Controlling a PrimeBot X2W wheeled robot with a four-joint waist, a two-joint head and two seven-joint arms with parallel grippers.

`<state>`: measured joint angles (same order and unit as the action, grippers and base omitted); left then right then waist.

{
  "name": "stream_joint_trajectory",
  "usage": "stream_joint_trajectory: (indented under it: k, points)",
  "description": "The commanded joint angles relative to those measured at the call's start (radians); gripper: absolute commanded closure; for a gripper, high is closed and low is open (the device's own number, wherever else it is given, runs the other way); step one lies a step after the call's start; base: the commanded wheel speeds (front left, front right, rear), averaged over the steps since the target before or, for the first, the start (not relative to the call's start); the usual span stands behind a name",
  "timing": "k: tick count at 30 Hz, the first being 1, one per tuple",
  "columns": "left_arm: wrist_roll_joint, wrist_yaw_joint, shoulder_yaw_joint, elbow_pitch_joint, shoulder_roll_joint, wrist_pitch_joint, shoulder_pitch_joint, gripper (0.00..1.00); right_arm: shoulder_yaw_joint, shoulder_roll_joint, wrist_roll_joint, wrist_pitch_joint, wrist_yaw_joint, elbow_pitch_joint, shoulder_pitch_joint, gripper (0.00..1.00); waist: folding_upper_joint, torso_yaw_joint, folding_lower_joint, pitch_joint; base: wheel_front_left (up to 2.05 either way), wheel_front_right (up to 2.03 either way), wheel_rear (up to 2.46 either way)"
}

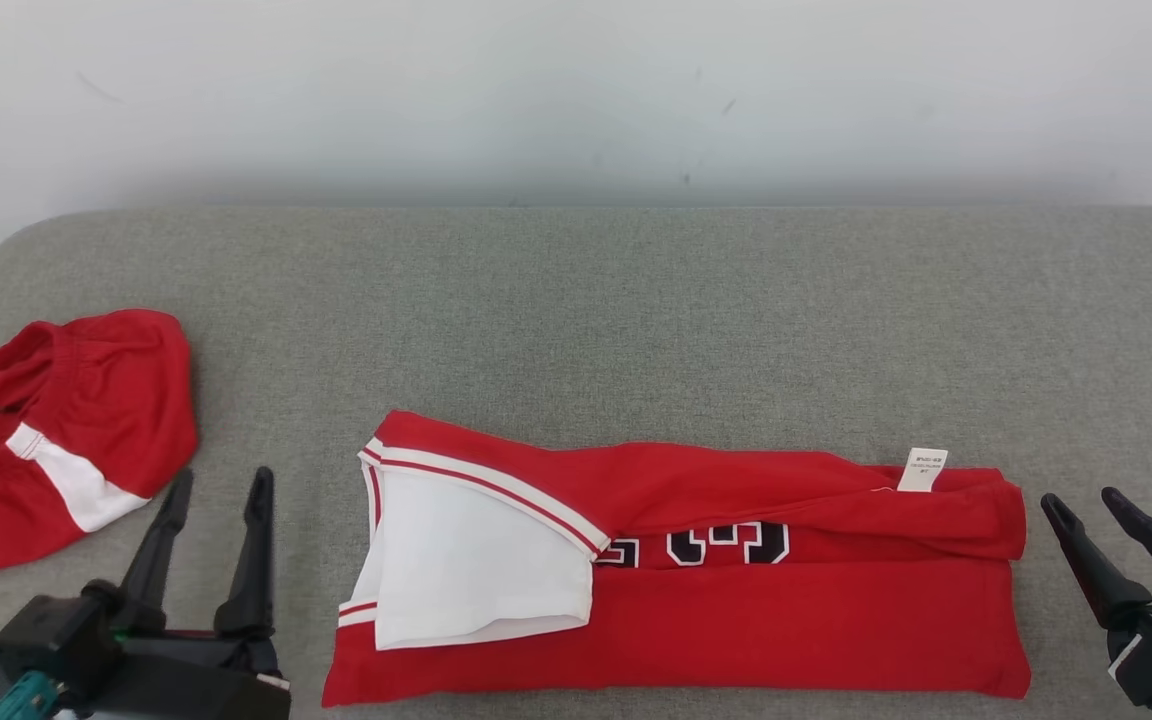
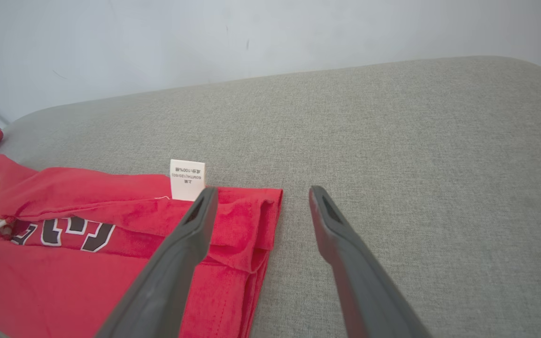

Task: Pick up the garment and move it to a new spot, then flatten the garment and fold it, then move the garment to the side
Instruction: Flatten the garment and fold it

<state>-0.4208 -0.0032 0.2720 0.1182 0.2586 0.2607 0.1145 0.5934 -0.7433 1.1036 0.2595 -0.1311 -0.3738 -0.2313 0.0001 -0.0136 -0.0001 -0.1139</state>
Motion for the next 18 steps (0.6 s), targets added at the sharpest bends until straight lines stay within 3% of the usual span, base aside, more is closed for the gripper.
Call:
stream_joint_trajectory:
  k: [1, 18]
  points:
    - [0.013, 0.004, -0.027, -0.016, -0.005, 0.006, -0.025, 0.00, -0.006, 0.008, -0.008, 0.005, 0.001, -0.007, 0.011, 0.00, -0.0001, 0.000, 0.0001, 0.002, 0.00, 0.00, 0.00]
    - [0.103, 0.010, -0.162, -0.099, -0.063, 0.006, -0.110, 0.00, 0.029, 0.049, -0.009, -0.057, 0.001, -0.098, -0.045, 0.00, -0.0001, -0.032, 0.0001, 0.009, 0.00, 0.00, 0.00]
